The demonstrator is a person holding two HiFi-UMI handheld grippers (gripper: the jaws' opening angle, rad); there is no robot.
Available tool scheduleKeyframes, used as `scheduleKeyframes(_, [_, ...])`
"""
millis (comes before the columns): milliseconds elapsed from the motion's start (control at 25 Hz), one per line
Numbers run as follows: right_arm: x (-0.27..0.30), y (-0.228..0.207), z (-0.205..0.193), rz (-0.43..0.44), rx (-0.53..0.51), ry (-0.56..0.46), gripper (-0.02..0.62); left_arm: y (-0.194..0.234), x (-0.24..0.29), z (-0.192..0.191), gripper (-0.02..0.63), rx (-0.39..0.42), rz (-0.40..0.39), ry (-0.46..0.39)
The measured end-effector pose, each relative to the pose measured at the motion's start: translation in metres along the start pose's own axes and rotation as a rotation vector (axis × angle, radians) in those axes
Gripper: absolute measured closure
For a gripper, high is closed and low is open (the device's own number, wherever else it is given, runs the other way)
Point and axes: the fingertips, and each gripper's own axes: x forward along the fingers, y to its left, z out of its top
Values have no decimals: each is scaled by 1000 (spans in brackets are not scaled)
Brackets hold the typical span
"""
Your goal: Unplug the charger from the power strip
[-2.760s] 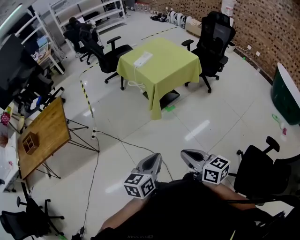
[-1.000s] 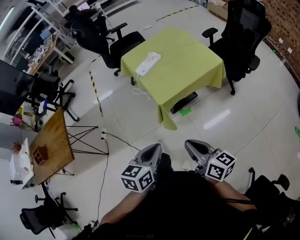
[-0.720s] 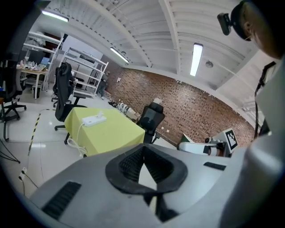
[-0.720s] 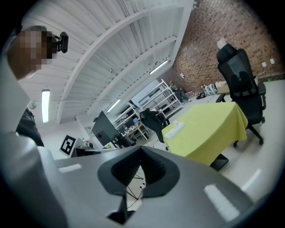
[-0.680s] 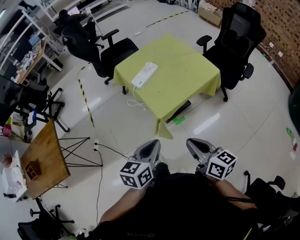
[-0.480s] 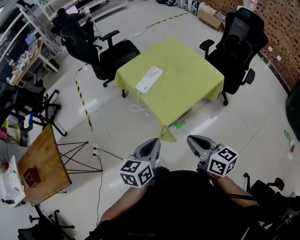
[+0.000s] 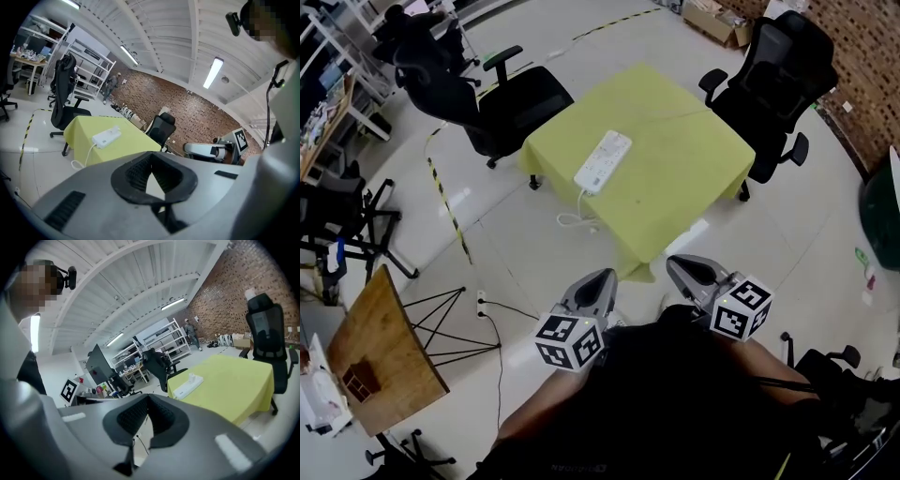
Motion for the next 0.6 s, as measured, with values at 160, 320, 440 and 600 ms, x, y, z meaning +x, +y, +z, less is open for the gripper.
scheduleKeyframes(160, [23,-21,10,-6,13,7,593,30,22,12,600,-15,22,17])
scheduleKeyframes(320, [40,-56,32,8,20,2,592,46,51,34,600,-7,64,10])
scheduleKeyframes(440, [55,-85,50,29,16,-4,594,57,74,47,600,7,121,14])
scheduleKeyframes(600, [81,-125,66,76,18,12,593,77,103,61,600,-5,203,24])
